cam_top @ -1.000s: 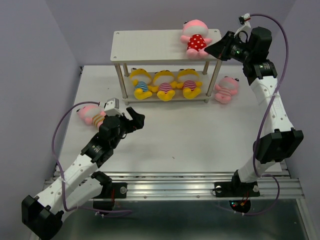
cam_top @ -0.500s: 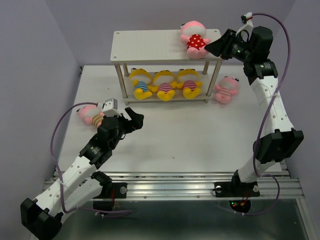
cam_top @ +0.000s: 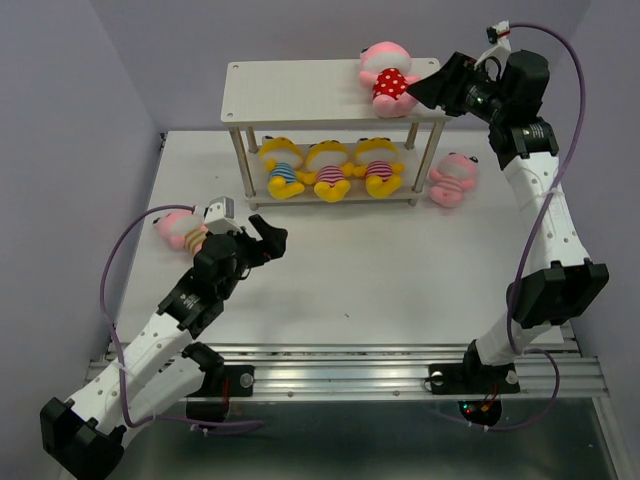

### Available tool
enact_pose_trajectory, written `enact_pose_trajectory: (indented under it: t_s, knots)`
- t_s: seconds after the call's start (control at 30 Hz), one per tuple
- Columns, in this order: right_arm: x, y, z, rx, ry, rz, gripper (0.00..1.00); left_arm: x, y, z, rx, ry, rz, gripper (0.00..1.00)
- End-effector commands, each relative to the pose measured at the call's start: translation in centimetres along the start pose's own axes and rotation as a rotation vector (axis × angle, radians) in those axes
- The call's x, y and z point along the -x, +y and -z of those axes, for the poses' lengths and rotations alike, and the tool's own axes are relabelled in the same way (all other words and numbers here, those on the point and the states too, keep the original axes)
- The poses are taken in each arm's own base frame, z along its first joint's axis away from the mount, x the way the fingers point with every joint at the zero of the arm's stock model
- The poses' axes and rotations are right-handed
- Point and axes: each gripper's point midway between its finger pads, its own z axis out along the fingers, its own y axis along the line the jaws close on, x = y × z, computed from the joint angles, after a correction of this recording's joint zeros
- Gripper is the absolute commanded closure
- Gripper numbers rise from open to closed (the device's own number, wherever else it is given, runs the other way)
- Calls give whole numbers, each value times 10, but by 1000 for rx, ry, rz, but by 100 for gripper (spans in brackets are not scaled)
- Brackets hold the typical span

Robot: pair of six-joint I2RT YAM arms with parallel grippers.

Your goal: Place and organize the stuffed toys onto the shelf

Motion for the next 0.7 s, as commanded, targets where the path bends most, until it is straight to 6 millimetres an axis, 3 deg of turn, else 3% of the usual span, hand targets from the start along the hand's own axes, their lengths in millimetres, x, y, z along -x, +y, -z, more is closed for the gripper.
enact_pose_trajectory:
  t_s: [0.0,0.03,0.07,0.23,0.37,0.4,0.43,0.5,0.53,0.57,0.63,0.67]
  knots:
    - [47,38,30,21,-139,90,19,23,-12,6,-13,-54,32,1]
    - [49,39,33,16,-147,94,14,22,-10,7,2,-48,44,1]
    - [51,41,36,14,-156,106,0,25,-10,9,13,-51,55,1]
    - [66,47,63,-63,-244,136,0,24,14,14,164,-42,112,1]
    - [68,39,87,-170,-313,126,0,22,45,26,363,-52,206,1]
    - [61,22,90,-242,-324,102,0,23,54,27,422,-71,245,1]
    - [64,27,105,-263,-362,95,0,21,63,33,478,-59,244,1]
    - [57,17,116,-320,-382,83,0,22,72,34,530,-69,259,1]
    - [44,-2,119,-390,-377,61,0,19,75,32,546,-50,254,1]
    - [42,1,132,-404,-404,48,0,26,81,31,566,-64,270,1]
    - [17,-24,137,-485,-384,10,0,25,90,24,585,-29,257,1]
    - [8,-29,141,-506,-382,-12,0,33,105,23,632,-52,277,1]
